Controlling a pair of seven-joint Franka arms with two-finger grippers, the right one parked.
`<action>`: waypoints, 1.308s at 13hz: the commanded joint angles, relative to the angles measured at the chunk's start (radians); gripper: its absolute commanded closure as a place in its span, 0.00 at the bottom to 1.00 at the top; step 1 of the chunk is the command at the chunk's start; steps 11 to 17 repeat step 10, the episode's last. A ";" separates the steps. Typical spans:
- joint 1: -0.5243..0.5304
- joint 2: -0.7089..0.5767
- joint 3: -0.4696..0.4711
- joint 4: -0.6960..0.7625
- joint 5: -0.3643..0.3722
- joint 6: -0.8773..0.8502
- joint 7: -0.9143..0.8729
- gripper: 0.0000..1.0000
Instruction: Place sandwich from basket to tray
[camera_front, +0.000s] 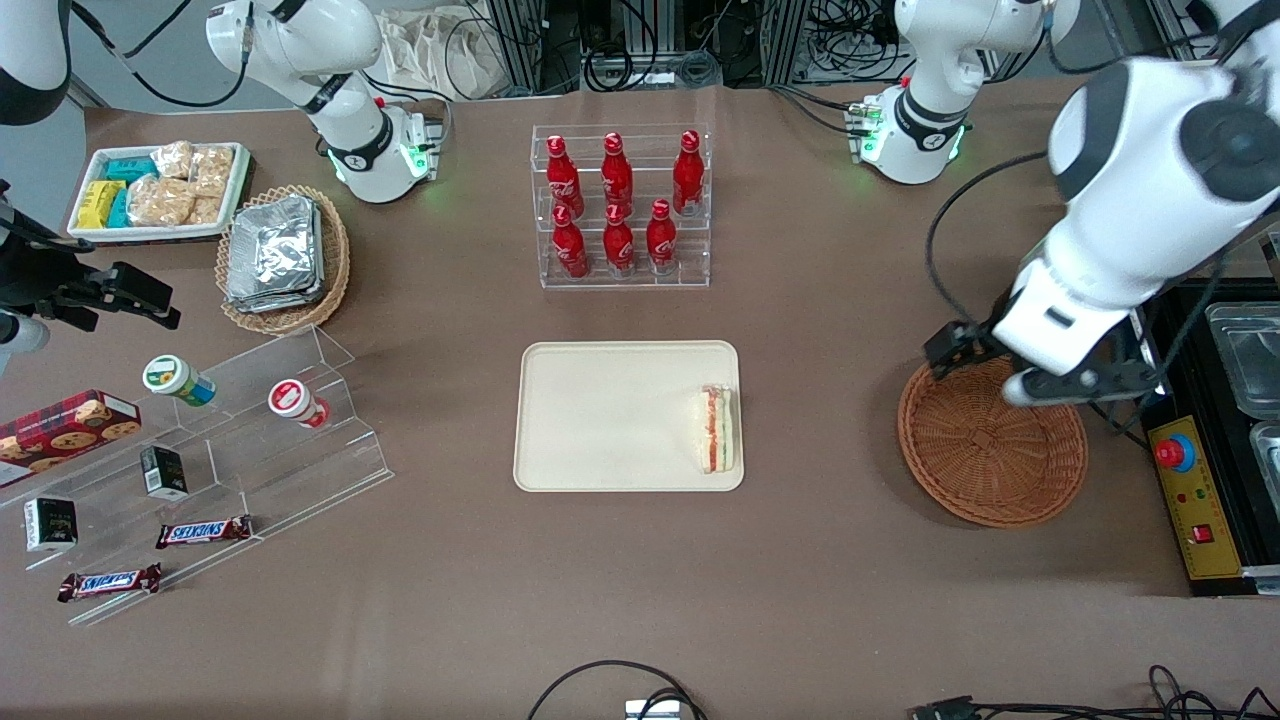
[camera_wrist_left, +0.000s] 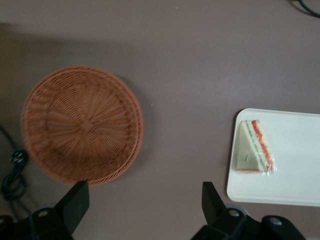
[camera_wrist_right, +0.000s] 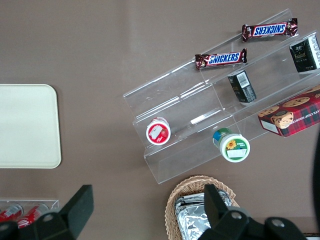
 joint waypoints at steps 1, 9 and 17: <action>0.025 -0.106 -0.013 -0.046 -0.003 -0.086 0.042 0.00; 0.119 -0.115 -0.013 -0.046 -0.009 -0.109 0.125 0.00; 0.119 -0.117 -0.013 -0.045 -0.008 -0.115 0.126 0.00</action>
